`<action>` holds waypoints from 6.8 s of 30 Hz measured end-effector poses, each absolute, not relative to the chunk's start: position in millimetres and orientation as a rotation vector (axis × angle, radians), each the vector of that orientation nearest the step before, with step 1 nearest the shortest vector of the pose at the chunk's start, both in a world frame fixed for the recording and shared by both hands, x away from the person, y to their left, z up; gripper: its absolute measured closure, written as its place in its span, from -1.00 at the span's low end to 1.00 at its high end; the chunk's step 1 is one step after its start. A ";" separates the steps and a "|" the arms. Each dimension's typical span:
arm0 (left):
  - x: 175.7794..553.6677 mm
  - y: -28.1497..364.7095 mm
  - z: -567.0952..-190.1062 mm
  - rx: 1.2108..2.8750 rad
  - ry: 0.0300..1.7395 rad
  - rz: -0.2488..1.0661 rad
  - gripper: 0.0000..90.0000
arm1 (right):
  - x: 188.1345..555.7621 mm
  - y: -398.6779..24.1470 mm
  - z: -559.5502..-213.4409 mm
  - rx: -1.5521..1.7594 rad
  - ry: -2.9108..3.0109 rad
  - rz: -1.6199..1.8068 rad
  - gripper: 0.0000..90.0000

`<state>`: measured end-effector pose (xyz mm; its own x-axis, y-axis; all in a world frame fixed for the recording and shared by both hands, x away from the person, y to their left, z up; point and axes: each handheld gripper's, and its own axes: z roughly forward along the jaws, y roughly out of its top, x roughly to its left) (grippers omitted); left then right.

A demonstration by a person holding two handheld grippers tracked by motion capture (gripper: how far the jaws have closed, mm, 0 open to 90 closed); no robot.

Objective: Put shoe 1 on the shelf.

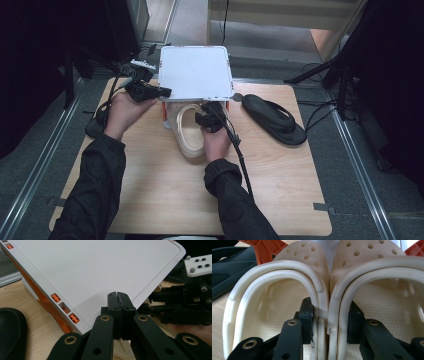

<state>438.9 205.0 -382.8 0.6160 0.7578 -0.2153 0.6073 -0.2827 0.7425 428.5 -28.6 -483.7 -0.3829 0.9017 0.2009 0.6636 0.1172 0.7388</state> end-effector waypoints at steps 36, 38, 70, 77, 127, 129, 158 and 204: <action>438.1 205.2 -384.2 1.985 1.069 0.232 1.00 | 354.8 -73.1 -458.5 1.395 2.271 1.307 0.82; 438.3 205.8 -383.9 1.989 1.068 0.227 1.00 | 346.7 -74.5 -462.3 1.382 2.287 1.322 0.92; 437.6 206.5 -384.7 1.980 1.070 0.228 1.00 | 308.5 -61.5 -517.7 1.345 2.408 1.268 1.00; 437.5 206.4 -385.0 1.977 1.069 0.226 1.00 | 313.8 -53.4 -513.1 1.331 2.405 1.282 1.00; 436.8 206.3 -384.5 1.965 1.100 0.219 1.00 | 401.3 10.5 -506.3 1.385 2.289 1.220 1.00; 436.9 206.5 -384.5 1.967 1.098 0.217 1.00 | 402.0 9.7 -505.8 1.396 2.300 1.233 1.00; 436.9 207.5 -385.1 1.960 1.097 0.213 1.00 | 316.9 -91.4 -495.0 1.352 2.357 1.300 1.00; 436.1 207.1 -385.1 1.959 1.098 0.227 0.99 | 385.3 -89.4 -505.1 1.415 2.360 1.179 1.00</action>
<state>436.1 207.1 -385.1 0.5971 0.7673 -0.2337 0.6120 -0.2474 0.7512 385.3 -89.4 -505.1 -0.5444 0.7994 0.2541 0.6833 0.2469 0.6871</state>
